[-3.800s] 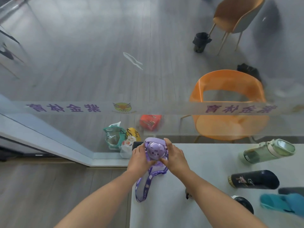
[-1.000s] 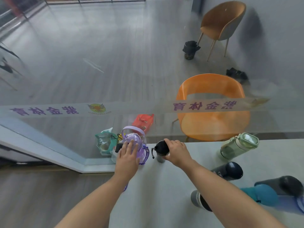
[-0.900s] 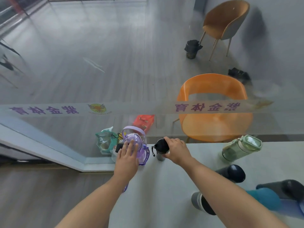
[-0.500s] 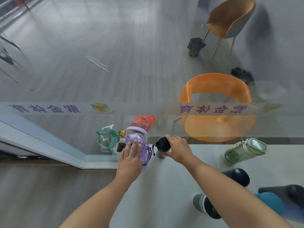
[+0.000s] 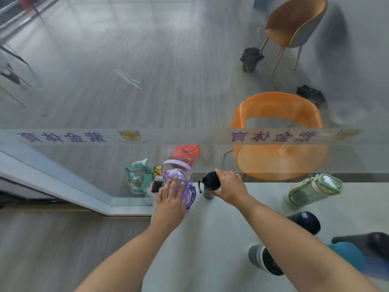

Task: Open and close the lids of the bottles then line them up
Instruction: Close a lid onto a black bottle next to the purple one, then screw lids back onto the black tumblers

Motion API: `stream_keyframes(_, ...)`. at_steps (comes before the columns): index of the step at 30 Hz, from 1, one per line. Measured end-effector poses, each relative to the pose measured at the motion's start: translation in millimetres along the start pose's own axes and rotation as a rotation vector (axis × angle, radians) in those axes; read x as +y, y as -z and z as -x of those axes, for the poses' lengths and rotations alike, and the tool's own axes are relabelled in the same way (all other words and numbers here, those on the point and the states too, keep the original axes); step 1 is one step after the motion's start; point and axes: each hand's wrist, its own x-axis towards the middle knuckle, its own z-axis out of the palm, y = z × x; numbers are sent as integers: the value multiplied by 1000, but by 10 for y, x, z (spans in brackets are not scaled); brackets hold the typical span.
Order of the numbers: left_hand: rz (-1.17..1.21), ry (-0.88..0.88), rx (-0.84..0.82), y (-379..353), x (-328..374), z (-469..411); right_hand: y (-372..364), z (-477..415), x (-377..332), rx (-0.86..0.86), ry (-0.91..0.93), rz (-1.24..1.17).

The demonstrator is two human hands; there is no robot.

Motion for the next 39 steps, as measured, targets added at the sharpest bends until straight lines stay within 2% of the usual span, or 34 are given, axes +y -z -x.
stream_keyframes(7, -61, -22, 171, 207, 339, 28, -5, 11, 50, -8, 8, 41)
stream_keyframes(15, 70, 14, 204, 291, 608, 281, 54, 181, 121, -36, 32, -19)
stream_keyframes(21, 222, -112, 126, 288, 822, 459, 179, 765, 434, -49, -7, -51)
stream_keyframes(26, 346, -280, -41, 239, 1239, 622, 160, 1492, 704, -97, -120, -172)
stream_keyframes(32, 276, -511, -193, 3, 1692, 941, -58, 2311, 883, -192, -214, -264)
stream_keyframes(39, 286, -531, -216, -232, 1849, 1130, -354, 2579, 935, -162, -207, -278)
